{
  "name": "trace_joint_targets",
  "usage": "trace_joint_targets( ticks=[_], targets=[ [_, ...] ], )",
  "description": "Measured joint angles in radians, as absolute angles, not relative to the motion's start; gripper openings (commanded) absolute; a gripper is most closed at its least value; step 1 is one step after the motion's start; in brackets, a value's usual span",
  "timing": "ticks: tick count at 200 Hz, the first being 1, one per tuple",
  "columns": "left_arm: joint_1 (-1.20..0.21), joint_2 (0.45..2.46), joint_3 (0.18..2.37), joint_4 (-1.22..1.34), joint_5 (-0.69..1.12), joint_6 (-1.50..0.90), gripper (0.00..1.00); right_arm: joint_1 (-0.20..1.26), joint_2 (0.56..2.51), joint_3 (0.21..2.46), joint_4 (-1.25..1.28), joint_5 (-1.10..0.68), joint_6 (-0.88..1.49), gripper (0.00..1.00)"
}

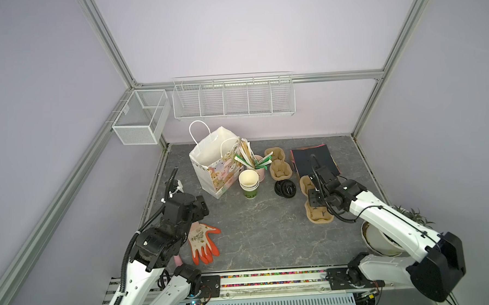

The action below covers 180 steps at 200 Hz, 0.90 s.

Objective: Pack a coffee takeout order
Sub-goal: Place the cup tray at the middle-right of the table.

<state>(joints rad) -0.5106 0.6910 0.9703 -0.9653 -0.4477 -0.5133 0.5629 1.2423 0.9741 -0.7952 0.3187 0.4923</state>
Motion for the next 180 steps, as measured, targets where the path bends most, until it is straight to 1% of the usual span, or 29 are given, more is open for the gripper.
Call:
trace_joint_targets(
  ticks=[55, 78, 110, 180],
  targets=[
    [-0.511, 0.692, 0.97, -0.965, -0.448, -0.513, 0.89, 0.543, 1.287, 0.846, -0.69, 0.319, 0.506, 0.3],
    [-0.511, 0.697, 0.97, -0.965, -0.448, -0.513, 0.89, 0.529, 1.332, 0.836, -0.65, 0.312, 0.506, 0.31],
    [-0.511, 0.705, 0.97, -0.963, -0.448, -0.513, 0.89, 0.527, 1.358, 0.836, -0.623, 0.3, 0.509, 0.31],
    [-0.511, 0.705, 0.97, -0.962, -0.448, -0.513, 0.89, 0.557, 1.177, 0.788, -0.65, 0.299, 0.54, 0.32]
  ],
)
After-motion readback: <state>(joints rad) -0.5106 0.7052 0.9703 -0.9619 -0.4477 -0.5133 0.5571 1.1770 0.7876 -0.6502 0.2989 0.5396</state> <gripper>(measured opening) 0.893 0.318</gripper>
